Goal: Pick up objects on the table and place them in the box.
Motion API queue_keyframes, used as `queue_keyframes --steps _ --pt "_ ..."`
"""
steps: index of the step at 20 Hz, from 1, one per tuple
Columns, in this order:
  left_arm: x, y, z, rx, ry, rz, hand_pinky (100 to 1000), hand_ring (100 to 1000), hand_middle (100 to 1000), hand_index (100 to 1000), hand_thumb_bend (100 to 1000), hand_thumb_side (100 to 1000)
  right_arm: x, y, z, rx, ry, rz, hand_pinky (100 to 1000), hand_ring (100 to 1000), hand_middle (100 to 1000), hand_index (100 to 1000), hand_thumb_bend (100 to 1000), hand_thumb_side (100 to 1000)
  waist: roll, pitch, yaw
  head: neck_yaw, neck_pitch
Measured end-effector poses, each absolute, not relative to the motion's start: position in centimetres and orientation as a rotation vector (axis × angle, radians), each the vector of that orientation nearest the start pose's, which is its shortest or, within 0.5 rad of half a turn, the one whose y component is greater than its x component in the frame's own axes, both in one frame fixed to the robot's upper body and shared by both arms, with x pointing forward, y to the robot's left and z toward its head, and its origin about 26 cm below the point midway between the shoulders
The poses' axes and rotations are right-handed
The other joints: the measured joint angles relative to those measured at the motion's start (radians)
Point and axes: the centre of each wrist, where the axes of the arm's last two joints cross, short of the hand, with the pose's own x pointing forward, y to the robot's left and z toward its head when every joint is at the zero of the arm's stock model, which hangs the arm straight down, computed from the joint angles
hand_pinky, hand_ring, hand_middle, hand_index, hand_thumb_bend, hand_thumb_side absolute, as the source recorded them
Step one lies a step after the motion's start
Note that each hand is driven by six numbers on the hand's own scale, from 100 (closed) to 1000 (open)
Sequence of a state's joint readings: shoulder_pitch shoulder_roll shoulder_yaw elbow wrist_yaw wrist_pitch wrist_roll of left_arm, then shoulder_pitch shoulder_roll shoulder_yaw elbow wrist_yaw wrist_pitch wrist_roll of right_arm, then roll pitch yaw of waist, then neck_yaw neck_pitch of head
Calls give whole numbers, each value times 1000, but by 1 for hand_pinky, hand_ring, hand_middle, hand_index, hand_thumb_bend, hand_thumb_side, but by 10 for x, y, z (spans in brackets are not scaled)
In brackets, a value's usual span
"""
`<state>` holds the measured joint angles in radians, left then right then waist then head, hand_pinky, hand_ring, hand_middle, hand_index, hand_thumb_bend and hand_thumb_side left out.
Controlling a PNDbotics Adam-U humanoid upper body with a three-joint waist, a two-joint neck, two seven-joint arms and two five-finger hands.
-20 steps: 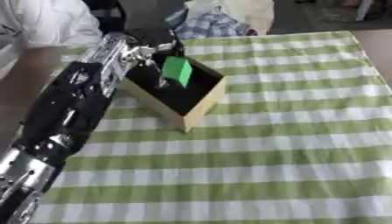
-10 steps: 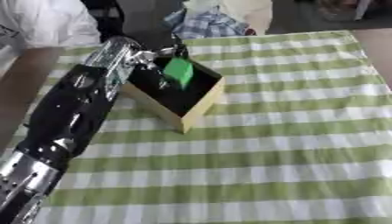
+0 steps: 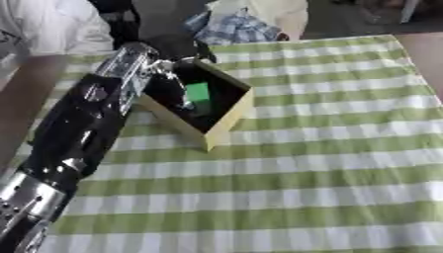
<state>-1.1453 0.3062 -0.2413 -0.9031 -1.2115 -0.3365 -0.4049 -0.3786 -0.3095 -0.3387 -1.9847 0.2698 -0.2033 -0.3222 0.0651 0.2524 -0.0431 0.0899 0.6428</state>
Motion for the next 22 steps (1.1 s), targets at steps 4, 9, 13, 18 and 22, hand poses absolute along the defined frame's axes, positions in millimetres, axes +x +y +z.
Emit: queue_keyframes --steps 4,9,13,18,22 --pt "488 173 260 -1481 2098 2567 748 798 756 874 358 222 296 -334 239 1165 3356 165 535 741 676 906 100 1000 0 -1 2 -1 1" --pt "476 176 283 -1457 2320 2368 729 774 729 860 264 233 296 -334 239 1165 3356 165 538 741 677 905 100 1000 0 -8 8 -6 5" --pt "468 176 297 -1432 2410 2291 690 727 688 847 100 408 296 -334 240 1167 3353 163 549 745 683 902 100 1000 -1 -12 12 -14 7" --pt "455 201 324 -1428 2533 2059 685 718 688 860 100 479 294 -339 246 1203 3318 109 556 747 686 899 100 1000 -4 -23 26 -34 16" --pt "442 233 329 -1422 2624 1872 685 723 697 864 100 509 294 -340 249 1222 3295 88 562 750 691 898 100 1000 -5 -24 33 -47 23"
